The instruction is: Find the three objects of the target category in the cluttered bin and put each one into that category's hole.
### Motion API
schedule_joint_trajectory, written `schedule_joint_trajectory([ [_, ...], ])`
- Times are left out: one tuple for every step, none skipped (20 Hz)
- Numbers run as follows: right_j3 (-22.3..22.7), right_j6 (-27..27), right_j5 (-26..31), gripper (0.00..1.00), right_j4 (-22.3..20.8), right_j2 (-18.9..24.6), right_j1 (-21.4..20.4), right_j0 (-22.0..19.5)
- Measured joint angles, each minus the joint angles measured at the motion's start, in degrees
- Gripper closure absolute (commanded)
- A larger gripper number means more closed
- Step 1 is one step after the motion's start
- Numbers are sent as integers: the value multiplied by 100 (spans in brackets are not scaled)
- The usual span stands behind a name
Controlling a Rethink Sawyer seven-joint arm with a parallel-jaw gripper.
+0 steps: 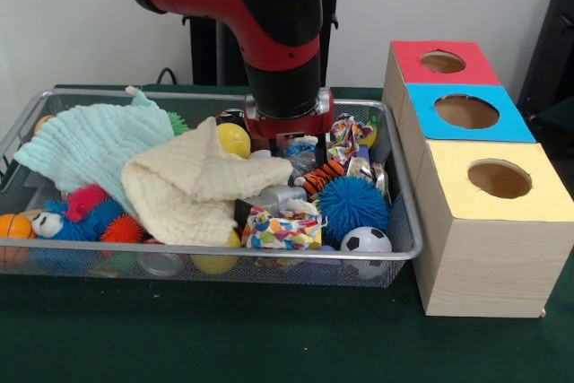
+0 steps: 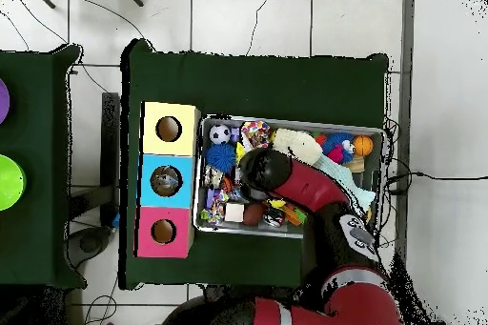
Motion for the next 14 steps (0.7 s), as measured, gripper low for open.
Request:
schedule_joint_trajectory([
  [0,0,-15,0,0,0,55,-4],
  [0,0,-15,0,0,0,74,-6],
  [0,0,-15,0,0,0,103,-11],
  [-2,0,-15,0,4,1,129,-15],
  [-2,0,-15,0,5,2,139,-18],
  [-3,0,-16,0,5,2,141,-18],
  [-3,0,-17,0,6,2,143,-17],
  [-3,0,-17,0,6,2,144,-18],
  [-3,0,-17,0,6,2,144,-18],
  [-3,0,-17,0,6,1,143,-18],
  [-3,0,-17,0,6,2,144,-17],
  [-3,0,-17,0,7,1,145,-18],
  [-3,0,-17,0,7,2,148,-18],
  [-3,0,-17,0,8,2,149,-18],
])
